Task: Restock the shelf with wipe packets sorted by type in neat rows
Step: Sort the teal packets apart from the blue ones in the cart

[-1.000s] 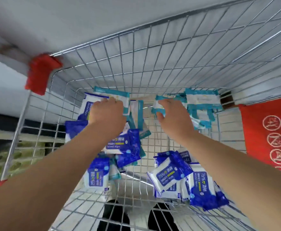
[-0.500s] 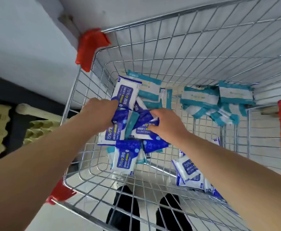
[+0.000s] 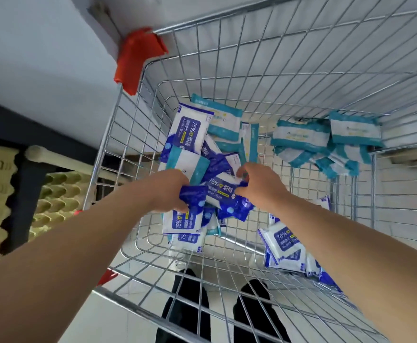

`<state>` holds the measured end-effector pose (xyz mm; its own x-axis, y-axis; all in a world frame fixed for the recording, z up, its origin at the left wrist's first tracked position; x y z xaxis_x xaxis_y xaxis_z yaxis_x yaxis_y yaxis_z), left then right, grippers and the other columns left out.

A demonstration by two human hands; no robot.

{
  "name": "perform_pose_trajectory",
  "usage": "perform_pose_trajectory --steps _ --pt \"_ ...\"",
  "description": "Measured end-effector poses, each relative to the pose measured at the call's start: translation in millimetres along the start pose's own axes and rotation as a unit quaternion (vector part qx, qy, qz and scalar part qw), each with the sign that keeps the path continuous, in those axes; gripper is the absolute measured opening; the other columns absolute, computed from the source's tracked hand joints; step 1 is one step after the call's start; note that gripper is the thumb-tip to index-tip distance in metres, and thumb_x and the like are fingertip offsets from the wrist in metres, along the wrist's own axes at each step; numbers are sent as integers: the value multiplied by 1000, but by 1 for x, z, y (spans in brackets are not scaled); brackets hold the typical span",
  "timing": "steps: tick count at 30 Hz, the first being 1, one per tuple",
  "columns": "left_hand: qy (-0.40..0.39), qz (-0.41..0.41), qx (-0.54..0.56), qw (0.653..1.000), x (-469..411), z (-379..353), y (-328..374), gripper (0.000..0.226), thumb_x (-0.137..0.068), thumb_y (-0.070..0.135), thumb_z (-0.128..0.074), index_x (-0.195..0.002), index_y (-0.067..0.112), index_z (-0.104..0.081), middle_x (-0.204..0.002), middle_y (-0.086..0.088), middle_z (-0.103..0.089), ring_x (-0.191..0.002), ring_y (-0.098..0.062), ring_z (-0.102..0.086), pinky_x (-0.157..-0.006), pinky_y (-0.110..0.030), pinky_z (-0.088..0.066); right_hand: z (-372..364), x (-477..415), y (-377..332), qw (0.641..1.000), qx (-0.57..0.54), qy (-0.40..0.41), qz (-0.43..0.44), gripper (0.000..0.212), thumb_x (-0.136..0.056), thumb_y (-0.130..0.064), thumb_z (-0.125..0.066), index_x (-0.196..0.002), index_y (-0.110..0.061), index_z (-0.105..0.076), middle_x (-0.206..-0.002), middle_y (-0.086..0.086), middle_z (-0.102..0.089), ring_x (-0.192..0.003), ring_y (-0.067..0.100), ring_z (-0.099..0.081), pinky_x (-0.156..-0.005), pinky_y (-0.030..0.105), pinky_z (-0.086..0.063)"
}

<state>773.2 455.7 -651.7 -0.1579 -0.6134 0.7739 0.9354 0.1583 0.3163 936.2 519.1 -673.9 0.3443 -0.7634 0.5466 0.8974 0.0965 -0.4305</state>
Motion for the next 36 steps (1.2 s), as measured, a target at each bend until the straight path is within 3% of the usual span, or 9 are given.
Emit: perform_pose_trajectory --steps 2,7,12,18,21,24,27,30,36 --pt "18 5 7 1000 -3 3 2 16 -84 24 -70 -86 17 -56 -81 3 -54 -76 -16 -54 -61 -25 -37 -2 0 5 999 -39 -20 -10 29 -83 -18 -70 -111 -11 -64 -109 9 -64 -93 22 -59 -80 33 -48" --pt "-4 6 -29 1000 1 3 7 23 -83 29 -71 -97 15 -60 -82 5 -53 -83 -18 -55 -72 -28 -43 21 6 28 995 -85 -9 -46 21 -90 -11 -59 -109 -4 -63 -104 12 -62 -84 20 -54 -71 28 -41" --pt "-14 -25 -86 996 -2 -26 26 29 -84 23 -68 -109 8 -62 -111 -6 -57 -99 -24 -58 -83 -32 -47 53 18 49 989 -131 34 -60 21 -93 -11 -55 -114 -9 -58 -100 3 -55 -84 16 -50 -62 26 -35" --pt "27 -40 -140 989 -10 -30 30 28 -87 20 -61 -114 13 -60 -118 -6 -57 -108 -24 -56 -88 -34 -47 61 15 64 957 -264 69 -103 9 -95 -16 -54 -104 -15 -50 -99 3 -57 -66 6 -51 -44 17 -38" --pt "32 -31 -104 994 -12 -32 22 37 -84 19 -65 -120 16 -54 -114 -6 -59 -104 -24 -58 -82 -32 -47 57 9 62 944 -297 84 -112 14 -96 -16 -54 -109 -11 -50 -101 5 -57 -68 4 -52 -44 17 -37" --pt "35 -21 -101 994 -11 -29 14 19 -88 21 -59 -105 14 -59 -105 -5 -60 -96 -23 -59 -75 -30 -46 62 9 66 918 -349 129 -137 13 -96 -17 -53 -108 -13 -48 -104 5 -56 -74 4 -55 -40 14 -40" --pt "67 -12 -100 993 -7 -7 7 10 -90 23 -56 -94 14 -57 -95 -3 -56 -91 -22 -58 -70 -27 -39 57 7 57 895 -401 135 -141 16 -95 -14 -55 -109 -13 -48 -110 5 -59 -93 11 -63 -52 21 -51" --pt "108 -8 -58 992 -1 22 -8 14 -88 24 -60 -94 12 -57 -93 -4 -54 -87 -21 -56 -74 -30 -45 40 -2 31 894 -424 84 -120 30 -91 -5 -58 -119 -14 -53 -111 5 -62 -93 17 -67 -67 33 -58" --pt "102 23 -16 994 -3 30 -28 14 -90 20 -59 -85 12 -49 -90 -5 -54 -80 -17 -56 -68 -31 -50 14 -26 -3 917 -374 57 -128 23 -85 1 -60 -106 -8 -61 -102 8 -68 -82 20 -66 -63 30 -54"
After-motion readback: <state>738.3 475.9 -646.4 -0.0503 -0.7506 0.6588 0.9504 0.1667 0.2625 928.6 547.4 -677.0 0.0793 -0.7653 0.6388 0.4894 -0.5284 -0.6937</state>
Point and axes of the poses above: each hand's wrist, its own x-axis away from the middle knuckle, its own z-axis out of the back of the hand, y = z × x, the point moved 10 cm from there along -x, towards the middle knuckle
